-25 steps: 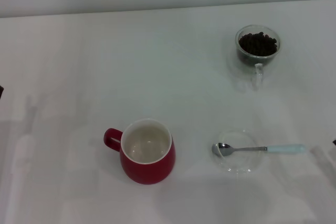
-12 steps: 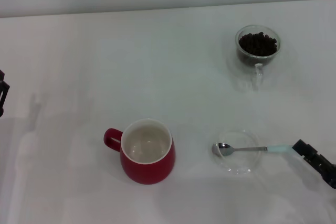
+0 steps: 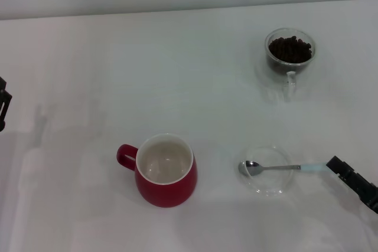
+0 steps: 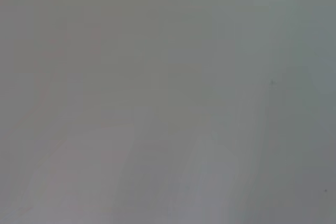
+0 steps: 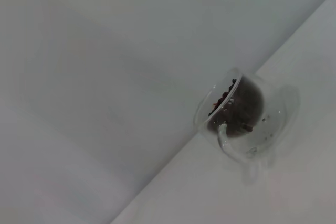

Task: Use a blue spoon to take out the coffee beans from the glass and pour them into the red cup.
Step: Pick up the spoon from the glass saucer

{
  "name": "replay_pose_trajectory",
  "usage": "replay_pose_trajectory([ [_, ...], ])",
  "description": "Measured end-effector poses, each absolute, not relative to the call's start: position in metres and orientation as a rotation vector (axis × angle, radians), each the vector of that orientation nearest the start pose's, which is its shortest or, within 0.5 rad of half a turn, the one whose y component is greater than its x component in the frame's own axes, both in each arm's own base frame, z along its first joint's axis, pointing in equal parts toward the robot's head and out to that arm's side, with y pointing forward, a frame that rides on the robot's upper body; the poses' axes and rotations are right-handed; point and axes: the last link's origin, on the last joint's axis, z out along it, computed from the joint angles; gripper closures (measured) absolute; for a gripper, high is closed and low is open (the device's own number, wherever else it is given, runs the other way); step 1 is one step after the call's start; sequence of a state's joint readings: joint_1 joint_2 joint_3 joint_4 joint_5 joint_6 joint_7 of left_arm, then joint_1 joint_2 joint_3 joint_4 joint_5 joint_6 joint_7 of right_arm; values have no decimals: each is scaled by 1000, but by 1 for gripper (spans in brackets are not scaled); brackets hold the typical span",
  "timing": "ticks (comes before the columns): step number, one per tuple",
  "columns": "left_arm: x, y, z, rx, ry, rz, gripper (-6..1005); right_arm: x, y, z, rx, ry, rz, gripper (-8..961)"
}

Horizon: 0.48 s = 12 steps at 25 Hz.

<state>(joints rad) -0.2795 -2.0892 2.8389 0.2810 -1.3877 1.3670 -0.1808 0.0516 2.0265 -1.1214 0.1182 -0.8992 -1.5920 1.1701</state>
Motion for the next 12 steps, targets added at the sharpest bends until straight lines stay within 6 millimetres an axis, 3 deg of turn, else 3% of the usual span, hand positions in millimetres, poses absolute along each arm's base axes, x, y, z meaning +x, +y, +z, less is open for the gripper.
replay_pose_trajectory([
  [12, -334, 260, -37, -1494, -701, -856, 202, 386, 129, -37, -1585, 1602, 1188, 203],
])
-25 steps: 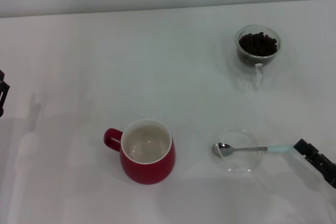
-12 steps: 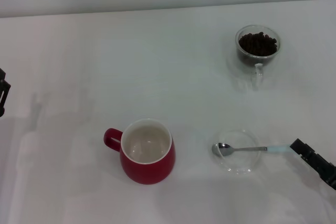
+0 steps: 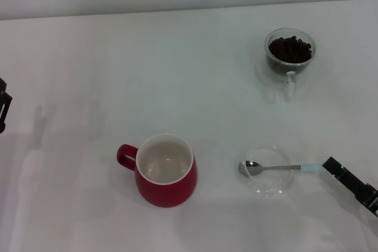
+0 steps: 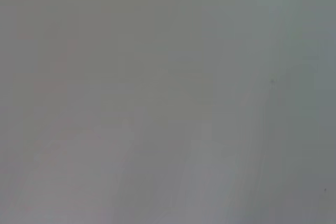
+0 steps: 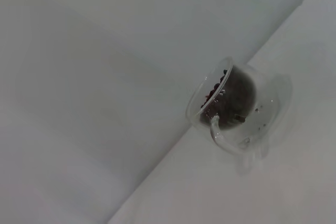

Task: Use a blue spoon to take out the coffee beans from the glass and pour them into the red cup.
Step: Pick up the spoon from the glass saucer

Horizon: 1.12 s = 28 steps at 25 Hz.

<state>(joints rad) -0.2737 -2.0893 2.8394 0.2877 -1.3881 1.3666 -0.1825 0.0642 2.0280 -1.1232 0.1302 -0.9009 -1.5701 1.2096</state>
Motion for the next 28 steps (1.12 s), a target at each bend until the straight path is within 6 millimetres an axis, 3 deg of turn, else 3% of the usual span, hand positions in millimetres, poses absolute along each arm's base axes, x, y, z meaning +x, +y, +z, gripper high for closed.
replay_pose_trajectory([
  [20, -336, 259, -36, -1491, -698, -848, 203, 388, 146, -45, -1570, 1711, 1164, 249],
  [26, -336, 261, -35, -1489, -695, -850, 203, 388, 147, -44, -1544, 1738, 1185, 456],
  [28, -336, 261, -34, -1488, -694, -850, 203, 388, 148, -43, -1540, 1741, 1194, 617],
])
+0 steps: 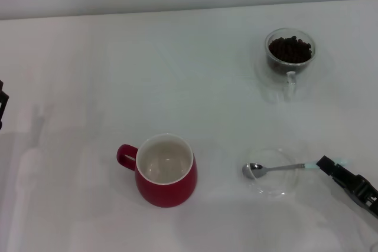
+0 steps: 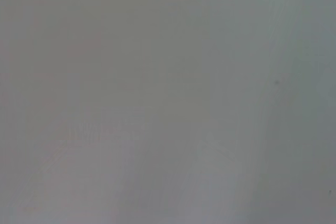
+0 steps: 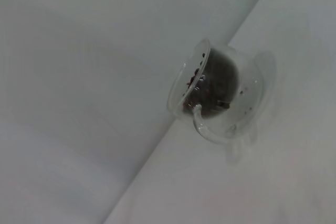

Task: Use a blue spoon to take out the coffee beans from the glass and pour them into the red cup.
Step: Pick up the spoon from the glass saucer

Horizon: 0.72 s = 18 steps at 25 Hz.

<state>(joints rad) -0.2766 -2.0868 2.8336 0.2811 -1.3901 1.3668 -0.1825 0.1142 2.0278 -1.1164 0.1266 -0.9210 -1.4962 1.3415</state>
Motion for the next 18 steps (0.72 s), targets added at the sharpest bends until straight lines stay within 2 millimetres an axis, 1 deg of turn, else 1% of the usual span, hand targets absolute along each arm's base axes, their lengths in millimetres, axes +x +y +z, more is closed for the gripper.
replay_pose_trajectory([
  [1, -336, 262, -34, -1487, -693, -850, 203, 388, 148, -43, -1541, 1740, 1195, 697],
  [5, -336, 262, -33, -1484, -692, -850, 204, 387, 150, -43, -1547, 1737, 1199, 787],
  [18, -337, 263, -32, -1481, -691, -848, 204, 380, 154, -41, -1563, 1735, 1252, 794],
])
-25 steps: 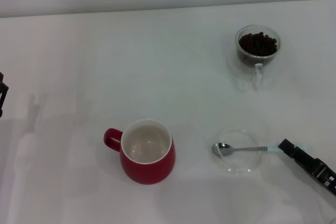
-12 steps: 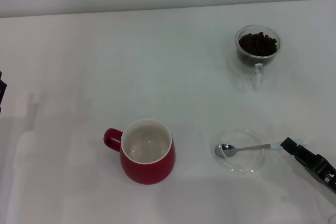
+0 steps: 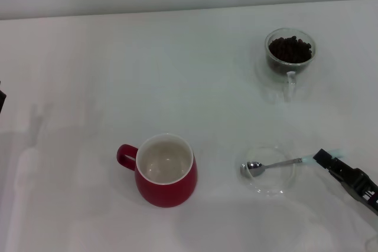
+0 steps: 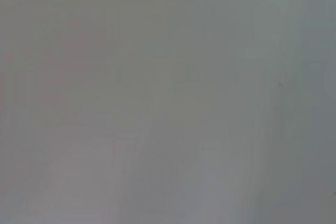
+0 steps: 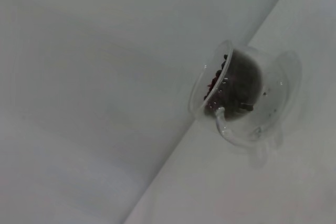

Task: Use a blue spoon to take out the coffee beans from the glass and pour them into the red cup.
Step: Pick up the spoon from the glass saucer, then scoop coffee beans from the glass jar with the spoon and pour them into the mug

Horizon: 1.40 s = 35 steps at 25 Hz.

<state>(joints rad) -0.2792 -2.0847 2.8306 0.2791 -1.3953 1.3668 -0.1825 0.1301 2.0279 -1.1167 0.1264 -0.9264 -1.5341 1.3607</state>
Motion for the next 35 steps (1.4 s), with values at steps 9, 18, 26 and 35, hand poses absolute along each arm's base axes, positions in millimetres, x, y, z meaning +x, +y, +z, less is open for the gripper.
replay_pose_trajectory([
  [9, -338, 263, -31, -1480, -688, -843, 203, 376, 155, -38, -1569, 1716, 1302, 815],
  [18, -338, 262, -31, -1479, -684, -843, 202, 372, 157, -32, -1575, 1691, 1348, 814],
  [26, -340, 261, -29, -1464, -687, -842, 201, 368, 164, -19, -1578, 1614, 1428, 813],
  [35, -340, 263, -28, -1456, -687, -844, 202, 350, 213, 13, -1681, 1389, 1542, 811],
])
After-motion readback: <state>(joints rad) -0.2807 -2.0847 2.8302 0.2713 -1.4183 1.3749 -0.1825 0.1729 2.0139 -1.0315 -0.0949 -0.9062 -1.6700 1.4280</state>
